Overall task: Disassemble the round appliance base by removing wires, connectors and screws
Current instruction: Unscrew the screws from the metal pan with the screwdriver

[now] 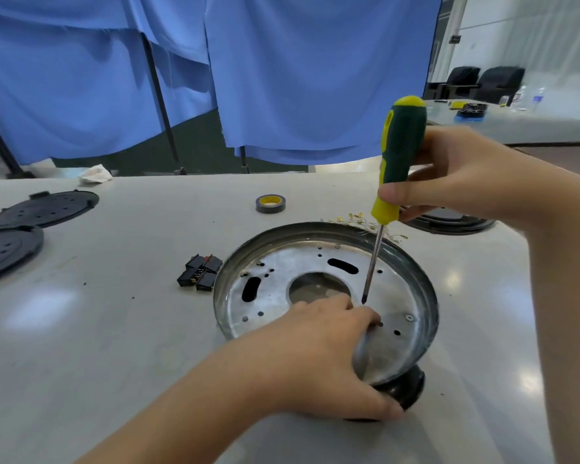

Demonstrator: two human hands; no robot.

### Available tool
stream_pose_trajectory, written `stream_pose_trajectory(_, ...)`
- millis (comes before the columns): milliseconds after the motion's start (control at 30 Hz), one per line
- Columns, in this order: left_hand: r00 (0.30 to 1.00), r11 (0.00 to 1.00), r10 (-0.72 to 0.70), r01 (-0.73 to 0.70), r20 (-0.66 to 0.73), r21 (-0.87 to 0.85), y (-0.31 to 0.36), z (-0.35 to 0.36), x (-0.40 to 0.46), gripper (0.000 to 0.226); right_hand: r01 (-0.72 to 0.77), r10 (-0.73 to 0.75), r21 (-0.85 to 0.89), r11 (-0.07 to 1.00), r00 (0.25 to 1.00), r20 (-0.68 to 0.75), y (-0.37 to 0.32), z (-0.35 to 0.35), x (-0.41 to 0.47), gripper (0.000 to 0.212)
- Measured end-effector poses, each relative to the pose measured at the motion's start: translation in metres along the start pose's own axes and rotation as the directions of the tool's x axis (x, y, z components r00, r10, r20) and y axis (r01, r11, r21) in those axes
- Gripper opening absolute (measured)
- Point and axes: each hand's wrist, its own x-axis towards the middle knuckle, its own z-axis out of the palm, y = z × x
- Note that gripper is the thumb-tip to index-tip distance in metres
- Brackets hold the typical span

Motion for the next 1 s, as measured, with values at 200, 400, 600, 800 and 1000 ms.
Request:
stream_pose_trajectory(200, 0.989, 0.996, 0.086, -0.081, 0.12, -0.046, -0.026, -0.025, -0.001, 0.084, -0.003, 0.002, 0.029, 1.0, 1.0, 0.012, 0.0, 0.0, 0.001, 0.038)
stream_pose_trajectory(400, 0.939, 0.999, -0.003, 0.02, 0.344, -0.046, -0.048, -0.047, -0.014, 0.089, -0.011, 0.005, 0.103, 0.995, 0.999, 0.05, -0.005, 0.002, -0.003, 0.035)
stream_pose_trajectory(600, 0.992, 0.992, -0.113, 0.116, 0.061, -0.044, -0.026, -0.02, -0.01, 0.1, 0.001, -0.013, 0.116, 0.993, 0.994, 0.107, -0.011, 0.006, -0.006, 0.027)
stream_pose_trajectory(800, 0.995, 0.99, -0.095, 0.092, -0.021, -0.109, -0.029, -0.012, -0.003, 0.092, -0.011, -0.012, 0.137, 0.99, 0.987, 0.162, -0.013, 0.008, -0.006, 0.029)
stream_pose_trajectory(1000, 0.997, 0.96, -0.083, 0.082, 0.007, -0.268, -0.044, -0.018, -0.009, 0.075, -0.011, -0.034, 0.174, 0.985, 0.966, 0.257, -0.014, 0.017, -0.001, 0.029)
